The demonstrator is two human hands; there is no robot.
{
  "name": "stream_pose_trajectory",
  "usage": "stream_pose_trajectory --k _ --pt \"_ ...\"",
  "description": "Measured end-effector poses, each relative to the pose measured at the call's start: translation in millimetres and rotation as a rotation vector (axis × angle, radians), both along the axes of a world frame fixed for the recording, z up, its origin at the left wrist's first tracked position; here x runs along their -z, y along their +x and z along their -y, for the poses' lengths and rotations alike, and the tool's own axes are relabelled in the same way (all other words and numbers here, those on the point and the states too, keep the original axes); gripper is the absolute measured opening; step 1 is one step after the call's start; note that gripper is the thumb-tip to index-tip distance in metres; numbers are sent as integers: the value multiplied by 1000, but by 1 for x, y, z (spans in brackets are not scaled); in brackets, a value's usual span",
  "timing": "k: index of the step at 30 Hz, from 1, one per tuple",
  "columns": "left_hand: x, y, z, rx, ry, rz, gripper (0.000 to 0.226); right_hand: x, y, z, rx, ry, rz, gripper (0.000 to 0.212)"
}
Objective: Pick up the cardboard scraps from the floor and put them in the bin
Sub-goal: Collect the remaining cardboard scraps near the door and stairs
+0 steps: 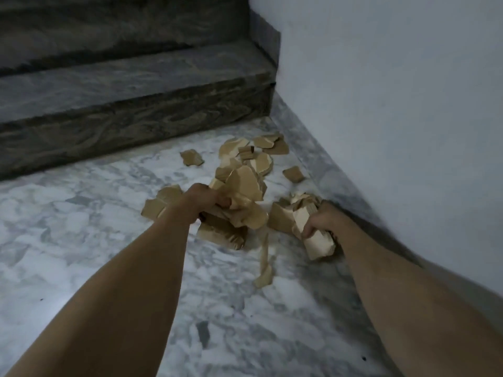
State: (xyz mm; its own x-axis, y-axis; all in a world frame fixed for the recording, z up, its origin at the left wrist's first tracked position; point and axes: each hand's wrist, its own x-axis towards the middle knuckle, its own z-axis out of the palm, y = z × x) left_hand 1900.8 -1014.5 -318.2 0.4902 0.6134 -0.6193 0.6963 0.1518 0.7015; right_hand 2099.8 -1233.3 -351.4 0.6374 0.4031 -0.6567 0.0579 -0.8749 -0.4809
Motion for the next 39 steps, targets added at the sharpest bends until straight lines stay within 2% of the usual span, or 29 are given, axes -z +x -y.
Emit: stream_pose_trajectory --k 1,2,5,6,8,13,16,20,22,24,26,27,29,30,31,33,36,37,39 --pt "9 9 -4 50 30 -41 40 6 -1 1 2 -41 24 101" --pt "15 20 -7 98 54 -81 42 14 0 2 16 -66 39 104" --pt "30 52 -17 328 192 -274 93 18 2 -1 40 -93 74 123" --pt "34 60 -17 408 293 -374 100 19 5 -4 33 -103 84 130" --pt "38 69 -17 463 425 -426 90 19 7 -10 12 -150 100 136" --pt "59 79 -32 546 466 -408 80 21 6 -20 6 -286 130 129" --pt "64 78 -34 496 429 -343 73 19 1 -20 34 -320 170 132" --pt "61 72 -24 409 446 -222 57 15 -18 -17 199 -150 231 123" --pt "57 64 -18 354 428 -132 56 18 -30 -13 257 -103 234 121" --pt "51 52 -17 288 378 -27 62 19 -45 -11 335 -39 193 108" --pt "44 32 -24 201 244 86 71 17 -59 -11 437 55 126 91" --pt "41 22 -29 160 186 128 67 16 -64 -13 489 117 86 85" --pt "34 -6 -46 54 109 167 37 15 -70 -20 567 245 24 83" --pt "28 -22 -55 -17 66 156 27 12 -74 -25 602 301 -11 85" --pt "26 -38 -65 -91 46 138 26 9 -77 -31 625 335 -36 85" --pt "27 -66 -88 -169 53 106 34 1 -85 -46 611 368 -72 85" --pt "27 -94 -106 -175 68 57 42 -10 -101 -70 536 377 -90 89" --pt "32 -95 -109 -148 94 -19 53 -9 -104 -78 518 383 -95 90" --pt "38 -94 -109 39 270 -344 76 -10 -114 -92 465 379 -103 88"
